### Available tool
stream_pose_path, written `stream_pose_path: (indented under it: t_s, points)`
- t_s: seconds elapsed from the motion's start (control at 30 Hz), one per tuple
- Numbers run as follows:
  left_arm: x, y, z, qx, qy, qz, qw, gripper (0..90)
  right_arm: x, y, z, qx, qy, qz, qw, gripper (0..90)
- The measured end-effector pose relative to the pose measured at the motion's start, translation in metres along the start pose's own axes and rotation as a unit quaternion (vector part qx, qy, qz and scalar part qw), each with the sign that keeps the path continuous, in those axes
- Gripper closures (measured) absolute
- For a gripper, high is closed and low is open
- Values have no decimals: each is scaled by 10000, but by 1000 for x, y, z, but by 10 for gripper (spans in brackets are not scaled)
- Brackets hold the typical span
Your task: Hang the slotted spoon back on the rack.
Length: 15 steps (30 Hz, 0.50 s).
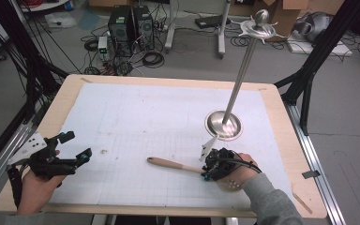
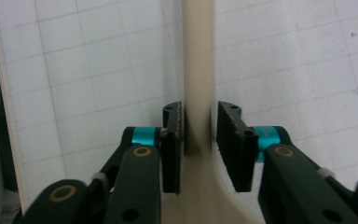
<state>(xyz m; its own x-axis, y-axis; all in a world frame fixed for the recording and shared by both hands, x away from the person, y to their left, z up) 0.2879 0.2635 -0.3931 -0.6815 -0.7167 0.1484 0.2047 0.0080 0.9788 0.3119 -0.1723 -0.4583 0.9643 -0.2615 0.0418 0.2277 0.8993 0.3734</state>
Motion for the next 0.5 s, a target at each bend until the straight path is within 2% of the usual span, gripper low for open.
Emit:
stream_pose_path:
  t_s: [0.07,0.27,0.5]
  points:
    - [0,0,0,-2,7,1,10000,18,-2,0,0,-5,-38,41,10000,768]
    - [0,-1,-1,-22,-8,3,10000,18,-3,-3,1,145,-135,-66,9998,781]
    - [-1,0,0,12,17,15,10000,18,-1,-5,4,358,-19,-303,9989,782]
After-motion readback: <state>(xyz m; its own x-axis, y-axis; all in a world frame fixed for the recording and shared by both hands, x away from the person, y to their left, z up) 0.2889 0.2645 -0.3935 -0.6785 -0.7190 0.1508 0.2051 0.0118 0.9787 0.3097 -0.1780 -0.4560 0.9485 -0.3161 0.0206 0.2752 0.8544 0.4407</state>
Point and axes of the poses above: each handheld gripper's, and its own axes: z roughly backward along the jaws, y roughly out of its top, x roughly to its right, the point moved 5 cm from there along -z, roughly forward along the jaws, and after that the axes turned 3 degrees about -y, right-handed, at the moved point
